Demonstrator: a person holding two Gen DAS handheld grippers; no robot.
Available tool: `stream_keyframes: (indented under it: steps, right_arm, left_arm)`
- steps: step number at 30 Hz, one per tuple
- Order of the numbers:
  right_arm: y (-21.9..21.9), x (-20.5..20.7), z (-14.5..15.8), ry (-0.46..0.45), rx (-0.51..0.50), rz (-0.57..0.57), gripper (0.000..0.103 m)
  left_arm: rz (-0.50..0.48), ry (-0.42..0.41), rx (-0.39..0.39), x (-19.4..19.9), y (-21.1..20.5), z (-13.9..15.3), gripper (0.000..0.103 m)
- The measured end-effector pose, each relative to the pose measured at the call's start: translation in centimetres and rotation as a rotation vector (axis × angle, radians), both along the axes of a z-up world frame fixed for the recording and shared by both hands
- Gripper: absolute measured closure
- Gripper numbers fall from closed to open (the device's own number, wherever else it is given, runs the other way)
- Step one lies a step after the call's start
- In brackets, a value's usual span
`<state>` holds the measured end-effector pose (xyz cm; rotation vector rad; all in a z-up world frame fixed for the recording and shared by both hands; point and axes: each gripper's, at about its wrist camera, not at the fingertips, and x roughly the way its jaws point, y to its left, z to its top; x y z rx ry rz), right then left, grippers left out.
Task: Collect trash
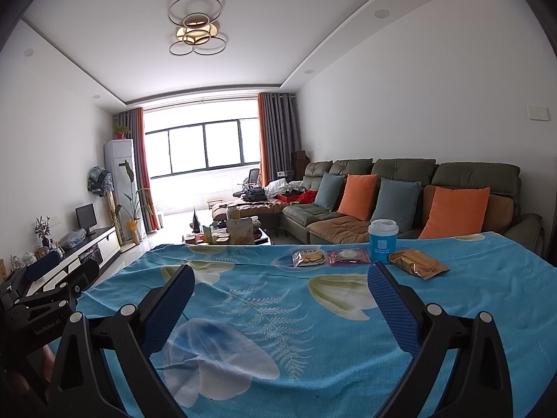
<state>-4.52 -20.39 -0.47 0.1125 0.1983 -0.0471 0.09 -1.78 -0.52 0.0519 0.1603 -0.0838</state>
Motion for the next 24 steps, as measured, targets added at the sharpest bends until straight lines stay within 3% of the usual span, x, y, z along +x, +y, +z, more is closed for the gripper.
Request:
stream_keyframes:
  steps: [24]
  right_arm:
    - [0.10,0.03,0.29,0.002,0.002,0.001,0.007]
  left_arm:
    - [-0.001,0.006,0.003,-0.07,-0.05,0.04,0.006]
